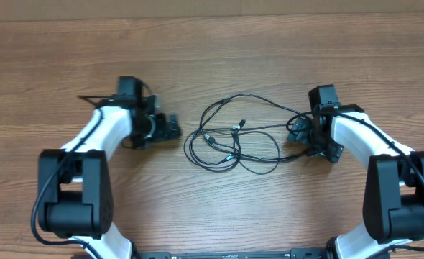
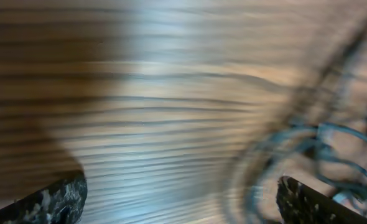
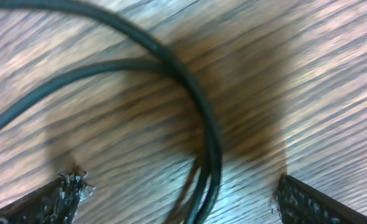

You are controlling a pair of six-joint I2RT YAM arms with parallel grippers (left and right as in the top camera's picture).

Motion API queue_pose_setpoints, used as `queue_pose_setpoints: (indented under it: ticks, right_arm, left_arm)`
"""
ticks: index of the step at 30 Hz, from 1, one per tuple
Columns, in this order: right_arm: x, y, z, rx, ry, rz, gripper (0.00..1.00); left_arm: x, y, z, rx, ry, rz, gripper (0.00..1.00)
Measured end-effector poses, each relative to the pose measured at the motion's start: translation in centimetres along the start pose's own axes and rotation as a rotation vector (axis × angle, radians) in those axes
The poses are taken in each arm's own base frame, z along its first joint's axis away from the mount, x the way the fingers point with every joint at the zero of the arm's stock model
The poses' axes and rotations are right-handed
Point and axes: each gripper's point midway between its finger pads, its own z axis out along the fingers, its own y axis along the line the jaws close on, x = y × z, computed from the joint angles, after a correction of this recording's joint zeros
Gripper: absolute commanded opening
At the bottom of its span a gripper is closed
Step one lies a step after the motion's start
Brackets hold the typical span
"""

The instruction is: Untangle cables

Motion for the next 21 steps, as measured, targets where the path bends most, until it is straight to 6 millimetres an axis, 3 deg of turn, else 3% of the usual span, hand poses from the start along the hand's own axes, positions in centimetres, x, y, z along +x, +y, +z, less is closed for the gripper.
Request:
queue_pose_setpoints:
  ticks: [4, 7, 13, 21]
  right_arm:
    - [0.2, 0.3, 0.0, -0.003, -0.001, -0.014, 0.99]
    - [0.2, 0.3, 0.0, -0.003, -0.001, -0.015, 0.99]
    - [0.2, 0.3, 0.0, -0.003, -0.001, -0.015, 0.99]
    - [0.2, 0.3, 0.0, -0.003, -0.002, -0.015, 1.00]
  left_arm:
    - [0.8, -3.7, 1.2, 0.038, 0.012, 0.118, 1.00]
    - [1.4, -4.7, 1.8, 0.007, 0.022, 0.143, 1.00]
    - [2.5, -4.2, 2.3, -0.163, 0.026, 0.149, 0.92]
    - [3.5, -2.8, 2.6, -0.349, 0.024, 0.162, 0.91]
